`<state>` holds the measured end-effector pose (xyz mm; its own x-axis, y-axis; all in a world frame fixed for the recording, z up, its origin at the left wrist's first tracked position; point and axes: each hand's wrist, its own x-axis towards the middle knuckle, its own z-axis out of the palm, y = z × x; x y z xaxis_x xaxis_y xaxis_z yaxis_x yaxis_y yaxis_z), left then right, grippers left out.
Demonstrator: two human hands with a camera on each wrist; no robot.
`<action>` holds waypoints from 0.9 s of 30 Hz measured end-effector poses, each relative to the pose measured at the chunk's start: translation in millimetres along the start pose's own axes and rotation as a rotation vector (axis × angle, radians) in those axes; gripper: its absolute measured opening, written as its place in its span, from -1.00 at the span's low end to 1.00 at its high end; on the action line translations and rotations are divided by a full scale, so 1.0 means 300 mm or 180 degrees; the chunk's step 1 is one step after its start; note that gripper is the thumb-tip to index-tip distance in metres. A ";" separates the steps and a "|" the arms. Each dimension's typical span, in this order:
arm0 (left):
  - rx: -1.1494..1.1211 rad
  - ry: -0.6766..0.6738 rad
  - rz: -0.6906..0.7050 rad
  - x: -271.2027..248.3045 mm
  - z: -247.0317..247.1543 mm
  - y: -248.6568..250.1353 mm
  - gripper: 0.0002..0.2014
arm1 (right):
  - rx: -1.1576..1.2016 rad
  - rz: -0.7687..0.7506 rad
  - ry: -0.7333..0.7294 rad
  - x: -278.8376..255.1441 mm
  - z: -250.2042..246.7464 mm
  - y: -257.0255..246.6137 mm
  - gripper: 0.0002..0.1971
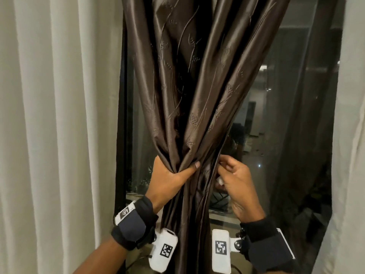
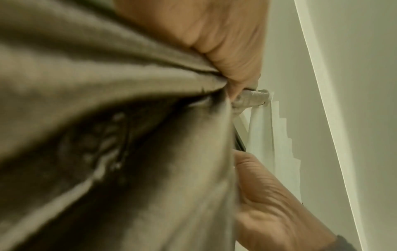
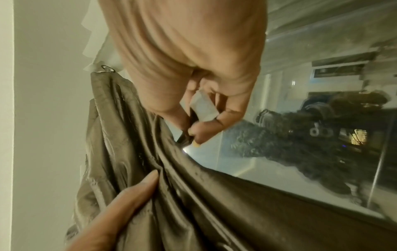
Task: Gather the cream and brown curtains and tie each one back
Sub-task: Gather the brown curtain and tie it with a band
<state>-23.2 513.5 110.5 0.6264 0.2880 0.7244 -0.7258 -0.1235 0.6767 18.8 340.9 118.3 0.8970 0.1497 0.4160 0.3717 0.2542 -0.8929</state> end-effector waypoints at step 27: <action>0.0426 0.0005 0.1015 -0.110 -0.050 -0.033 -0.33 | -0.0660 -0.1429 -0.0553 -0.072 0.179 -0.028 -0.76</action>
<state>-41.0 519.5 77.9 0.3735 0.2161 0.9021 -0.8412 -0.3310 0.4276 -16.7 386.7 126.1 0.5920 0.2303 0.7724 0.7658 0.1380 -0.6281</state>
